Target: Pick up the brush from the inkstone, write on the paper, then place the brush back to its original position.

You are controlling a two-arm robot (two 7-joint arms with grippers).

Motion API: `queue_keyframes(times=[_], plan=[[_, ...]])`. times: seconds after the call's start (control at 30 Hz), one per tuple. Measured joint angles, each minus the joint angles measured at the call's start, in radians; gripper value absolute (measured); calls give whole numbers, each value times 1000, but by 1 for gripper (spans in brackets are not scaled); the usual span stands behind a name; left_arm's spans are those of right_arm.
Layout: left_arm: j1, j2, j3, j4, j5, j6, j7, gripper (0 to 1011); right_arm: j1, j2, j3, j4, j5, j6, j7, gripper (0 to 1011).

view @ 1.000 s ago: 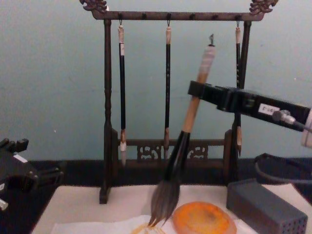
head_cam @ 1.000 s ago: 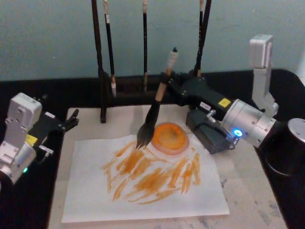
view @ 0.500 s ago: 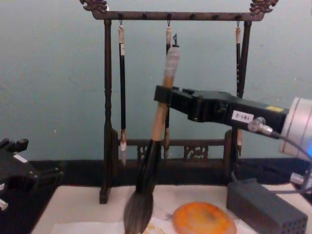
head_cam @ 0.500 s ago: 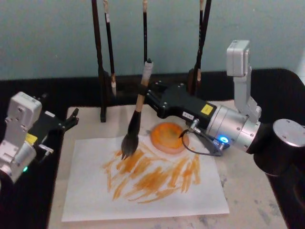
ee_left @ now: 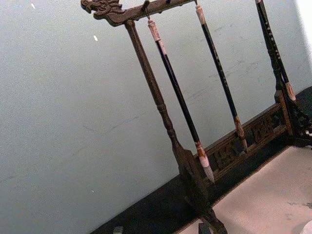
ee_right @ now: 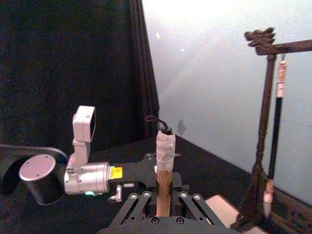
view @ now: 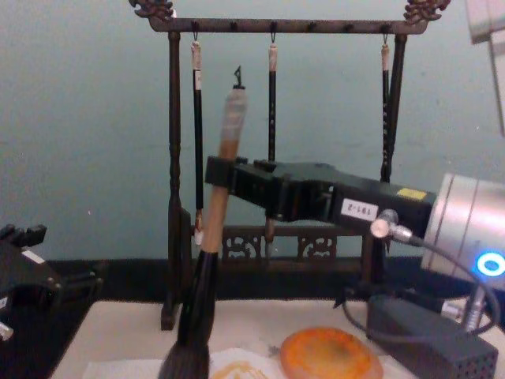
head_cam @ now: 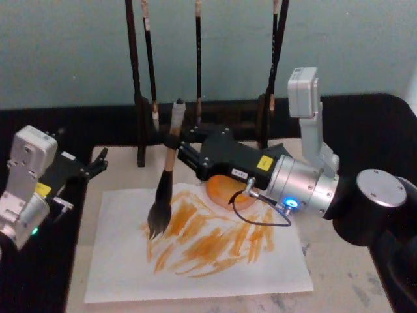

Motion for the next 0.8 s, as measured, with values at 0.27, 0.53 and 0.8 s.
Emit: queue_keyframes(times=[0.27, 0.53, 0.8], plan=[[0, 0, 0, 0, 0, 0, 0, 1001, 9, -10, -22, 17, 0, 9, 12, 175], [0, 0, 0, 0, 0, 0, 0, 1001, 15, -13, -36, 33, 0, 16, 16, 175], [0, 0, 0, 0, 0, 0, 0, 1001, 24, -22, -43, 59, -3, 20, 17, 175]])
